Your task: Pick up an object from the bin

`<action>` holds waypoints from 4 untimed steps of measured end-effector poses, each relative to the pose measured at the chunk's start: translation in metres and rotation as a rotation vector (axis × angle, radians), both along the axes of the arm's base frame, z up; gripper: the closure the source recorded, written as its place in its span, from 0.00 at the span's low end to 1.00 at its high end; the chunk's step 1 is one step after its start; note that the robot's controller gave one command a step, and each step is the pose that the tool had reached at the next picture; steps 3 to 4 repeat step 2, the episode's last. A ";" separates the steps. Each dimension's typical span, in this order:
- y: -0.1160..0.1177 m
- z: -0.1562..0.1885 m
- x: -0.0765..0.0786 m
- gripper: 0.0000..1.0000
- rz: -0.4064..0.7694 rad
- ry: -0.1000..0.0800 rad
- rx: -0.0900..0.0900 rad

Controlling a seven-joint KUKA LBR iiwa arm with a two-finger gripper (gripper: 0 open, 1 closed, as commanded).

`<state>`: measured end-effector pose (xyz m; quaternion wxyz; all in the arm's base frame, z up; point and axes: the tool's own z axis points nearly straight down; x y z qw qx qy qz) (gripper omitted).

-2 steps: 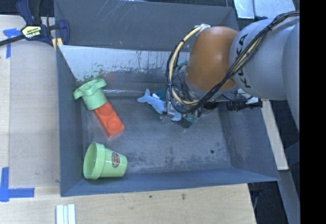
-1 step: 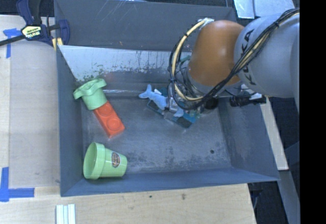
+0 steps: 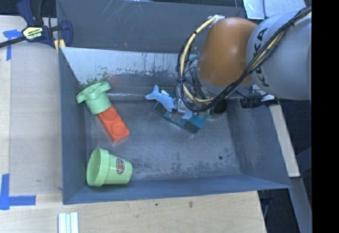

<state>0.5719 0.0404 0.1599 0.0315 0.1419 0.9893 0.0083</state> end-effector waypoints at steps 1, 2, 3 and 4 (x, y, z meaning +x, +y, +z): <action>0.000 0.004 0.000 1.00 0.000 0.000 0.000; 0.000 0.008 0.000 1.00 0.000 0.002 0.000; 0.000 0.008 0.000 1.00 0.000 0.002 0.000; 0.000 0.008 0.000 1.00 0.000 0.002 0.000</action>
Offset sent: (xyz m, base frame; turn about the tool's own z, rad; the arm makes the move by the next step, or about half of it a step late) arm -0.0001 0.0001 0.0261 0.0000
